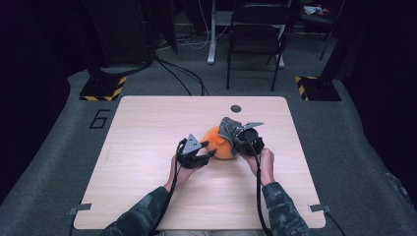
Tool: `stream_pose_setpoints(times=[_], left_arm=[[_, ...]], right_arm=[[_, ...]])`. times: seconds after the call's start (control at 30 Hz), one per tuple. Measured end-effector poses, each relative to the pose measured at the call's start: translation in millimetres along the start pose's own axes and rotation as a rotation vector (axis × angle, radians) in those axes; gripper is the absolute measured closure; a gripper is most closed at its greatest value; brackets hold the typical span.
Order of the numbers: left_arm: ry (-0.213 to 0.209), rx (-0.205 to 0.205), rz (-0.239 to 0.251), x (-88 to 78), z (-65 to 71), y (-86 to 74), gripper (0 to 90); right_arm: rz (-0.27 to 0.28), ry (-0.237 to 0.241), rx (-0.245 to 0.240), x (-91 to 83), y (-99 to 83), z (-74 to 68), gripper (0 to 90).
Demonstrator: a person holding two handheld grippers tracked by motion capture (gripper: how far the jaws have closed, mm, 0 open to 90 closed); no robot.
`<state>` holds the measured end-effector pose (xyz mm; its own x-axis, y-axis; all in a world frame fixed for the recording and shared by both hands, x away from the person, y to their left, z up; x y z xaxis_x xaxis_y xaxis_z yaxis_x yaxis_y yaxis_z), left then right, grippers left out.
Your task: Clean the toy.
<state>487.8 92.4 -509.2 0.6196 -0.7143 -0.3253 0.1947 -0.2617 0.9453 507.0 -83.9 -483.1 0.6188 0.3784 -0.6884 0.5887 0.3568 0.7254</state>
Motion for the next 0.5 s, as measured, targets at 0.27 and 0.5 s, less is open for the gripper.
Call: stream_pose_setpoints(times=[0.27, 0.5], left_arm=[[0.023, -0.12, -0.02, -3.5, -30.8, -8.6, 30.7], [-0.044, -0.192, -0.056, 13.2, -25.6, -21.9, 35.0]], right_arm=[[-0.009, -0.008, -0.005, -0.2, -0.4, -0.9, 79.1], [-0.009, -0.01, -0.002, 0.4, -1.0, 0.0, 79.1]])
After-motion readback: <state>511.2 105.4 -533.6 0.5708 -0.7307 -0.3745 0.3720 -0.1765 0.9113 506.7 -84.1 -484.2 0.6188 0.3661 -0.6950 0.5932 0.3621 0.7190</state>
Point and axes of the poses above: each handheld gripper's, and its own axes: x roughly forward along the jaws, y roughly out of its top, z roughly to its right, the point moved 6 cm from there along x, roughly forward along the jaws, and after that the axes turned 3 degrees about z, right-handed, at the moved point
